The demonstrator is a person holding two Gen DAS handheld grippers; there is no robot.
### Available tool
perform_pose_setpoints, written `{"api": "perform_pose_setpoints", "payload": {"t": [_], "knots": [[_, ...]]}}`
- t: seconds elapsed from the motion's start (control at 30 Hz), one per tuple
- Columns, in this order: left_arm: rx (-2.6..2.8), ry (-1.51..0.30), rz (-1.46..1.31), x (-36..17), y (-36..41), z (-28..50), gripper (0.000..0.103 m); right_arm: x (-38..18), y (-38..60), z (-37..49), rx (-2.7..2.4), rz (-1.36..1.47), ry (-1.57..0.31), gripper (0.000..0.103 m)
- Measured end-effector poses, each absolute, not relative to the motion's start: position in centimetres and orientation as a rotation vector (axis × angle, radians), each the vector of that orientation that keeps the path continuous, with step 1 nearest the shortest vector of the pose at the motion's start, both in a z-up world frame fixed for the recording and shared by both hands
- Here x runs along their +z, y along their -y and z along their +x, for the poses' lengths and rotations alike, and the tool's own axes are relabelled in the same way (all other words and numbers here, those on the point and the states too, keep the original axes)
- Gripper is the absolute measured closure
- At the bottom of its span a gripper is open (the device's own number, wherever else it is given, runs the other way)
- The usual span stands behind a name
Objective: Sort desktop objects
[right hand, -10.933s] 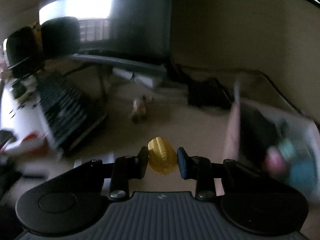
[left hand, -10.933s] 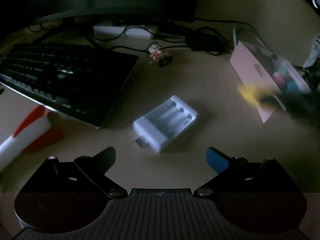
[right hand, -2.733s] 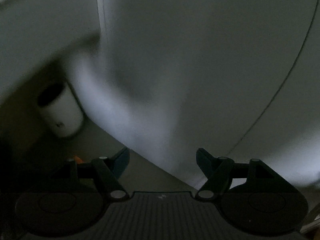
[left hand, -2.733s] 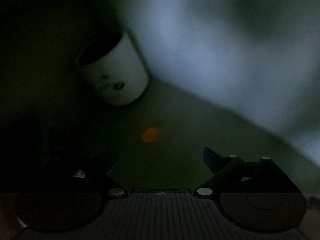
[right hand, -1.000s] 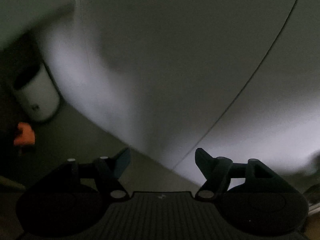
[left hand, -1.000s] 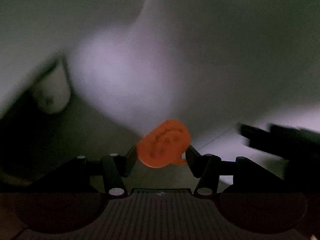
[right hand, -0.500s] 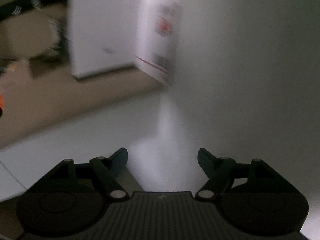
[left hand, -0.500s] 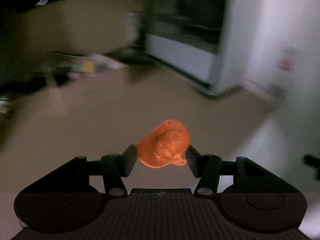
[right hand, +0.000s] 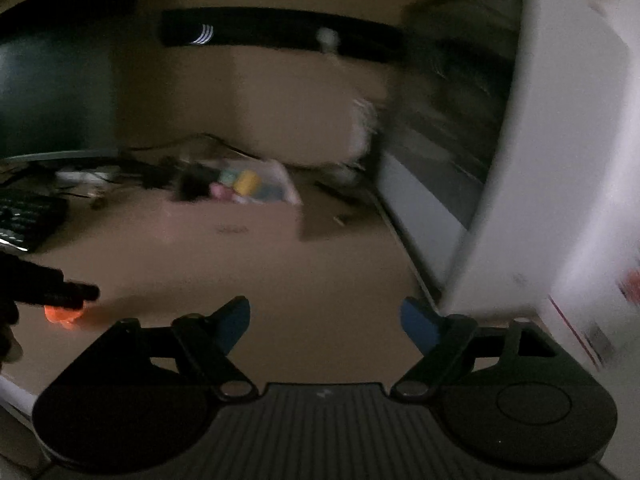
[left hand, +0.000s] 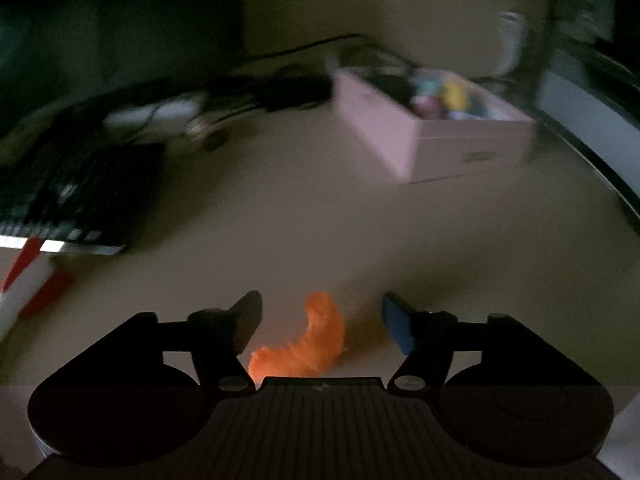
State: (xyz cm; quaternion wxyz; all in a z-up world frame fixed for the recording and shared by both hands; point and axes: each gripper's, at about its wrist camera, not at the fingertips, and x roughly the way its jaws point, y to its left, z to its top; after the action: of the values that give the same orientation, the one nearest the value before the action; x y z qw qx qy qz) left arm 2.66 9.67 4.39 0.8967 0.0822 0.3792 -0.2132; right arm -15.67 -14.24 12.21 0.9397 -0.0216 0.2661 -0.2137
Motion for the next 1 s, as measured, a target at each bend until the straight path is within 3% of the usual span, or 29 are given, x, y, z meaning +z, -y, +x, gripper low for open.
{"api": "perform_pose_setpoints", "payload": {"t": [0.17,0.33,0.5,0.6,0.8,1.0], "knots": [[-0.322,-0.806,0.11,4.5,-11.7,4.4,0.017,12.3,11.1,-9.1,-0.229,-0.104,-0.578,0.018],[-0.154,-0.78,0.06,5.7,-13.0,5.0,0.009,8.9,8.8,-2.5,0.023,-0.223,-0.653,0.016],[-0.028,-0.787,0.012,6.5,-13.5,5.1,0.008,6.4,8.1,1.8,0.19,-0.27,-0.679,0.015],[0.037,-0.803,-0.046,6.7,-14.1,4.9,0.007,5.7,8.1,4.4,0.229,-0.257,-0.651,0.0],[0.189,-0.744,-0.173,8.5,-17.5,1.9,0.006,5.2,5.4,11.4,0.321,-0.313,-0.58,0.0],[0.288,-0.762,-0.188,9.0,-19.6,-1.4,0.005,5.6,1.9,22.9,0.357,-0.236,-0.663,0.034]]}}
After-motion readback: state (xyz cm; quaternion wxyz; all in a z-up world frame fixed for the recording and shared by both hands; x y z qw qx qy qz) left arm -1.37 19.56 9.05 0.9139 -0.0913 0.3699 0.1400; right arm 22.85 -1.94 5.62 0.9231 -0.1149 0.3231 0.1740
